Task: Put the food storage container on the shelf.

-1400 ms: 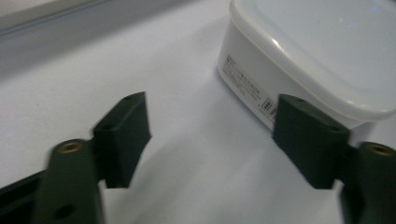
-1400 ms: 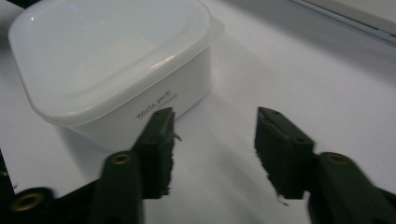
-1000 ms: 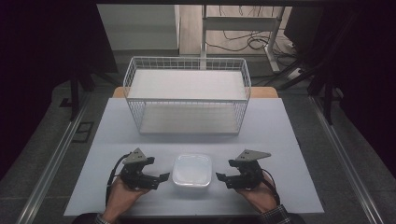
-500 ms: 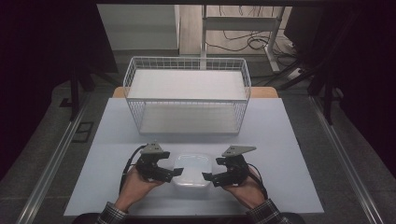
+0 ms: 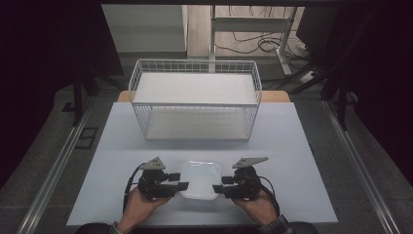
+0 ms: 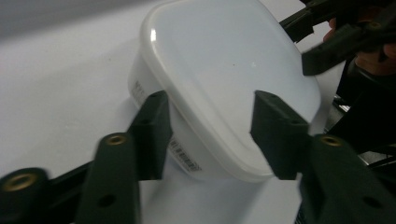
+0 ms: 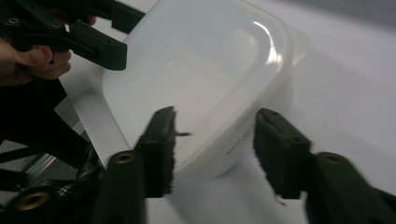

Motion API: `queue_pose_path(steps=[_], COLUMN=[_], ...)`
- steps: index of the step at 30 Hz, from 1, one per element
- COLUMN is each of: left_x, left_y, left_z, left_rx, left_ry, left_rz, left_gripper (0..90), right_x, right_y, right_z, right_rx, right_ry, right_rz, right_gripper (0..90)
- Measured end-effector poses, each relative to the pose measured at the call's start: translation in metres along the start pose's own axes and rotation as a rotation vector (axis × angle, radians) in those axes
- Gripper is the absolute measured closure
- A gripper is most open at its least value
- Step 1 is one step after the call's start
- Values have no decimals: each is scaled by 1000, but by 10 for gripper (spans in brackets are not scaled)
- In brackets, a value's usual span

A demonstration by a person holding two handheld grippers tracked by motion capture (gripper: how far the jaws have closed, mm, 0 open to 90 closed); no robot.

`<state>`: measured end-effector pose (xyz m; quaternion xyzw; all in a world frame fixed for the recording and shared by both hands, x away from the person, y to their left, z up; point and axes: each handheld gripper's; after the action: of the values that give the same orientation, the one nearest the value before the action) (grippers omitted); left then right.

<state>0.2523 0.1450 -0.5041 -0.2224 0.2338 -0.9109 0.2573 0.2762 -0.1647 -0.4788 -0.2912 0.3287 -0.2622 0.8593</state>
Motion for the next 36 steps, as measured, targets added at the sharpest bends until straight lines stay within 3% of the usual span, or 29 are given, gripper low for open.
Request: queue_pose_path(steps=[3,5,6,7,8,10,14,21,32,36], left_x=[1,1,2,2,4,2,4,-2,-27,-45], left_y=[-6,-9,-8,-8,-5,-5,-8,-14,-15,-12], left_z=[-2,-3,-3,-3,-2,-2,7,19,51,63], left_rx=[20,61,63,63,70,84,121,131,155,162], left_ry=[-11,-36,-21,-21,-23,-30,-3,5,22,10], left_rz=[-6,-18,-1,-1,10,6,30,58,130,163], left_gripper=[645,733,795,804,805,805,805,800,786,785], right_x=[0,4,5,5,3,2,1,-2,4,14], right_y=[-4,-9,-10,-10,-10,-12,-17,-20,-17,-7], right_z=[-2,-4,-5,-5,-6,-6,-4,6,47,67], right_rx=[26,106,125,125,143,171,211,250,293,301], right_ry=[30,73,73,73,45,52,38,23,-15,-24], right_rz=[4,10,-9,-9,-59,-66,-69,-55,-65,-66], right_gripper=[615,737,774,774,774,775,776,781,784,784])
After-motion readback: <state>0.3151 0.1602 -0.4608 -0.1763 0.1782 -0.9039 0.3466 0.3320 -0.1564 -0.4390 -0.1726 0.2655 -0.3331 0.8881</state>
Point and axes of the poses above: each handheld gripper's, and its own axes: y roughly forward along the jaws, z roughly out of its top, x roughly to its right, and after that the axes turned 8 degrees about y, right-handed
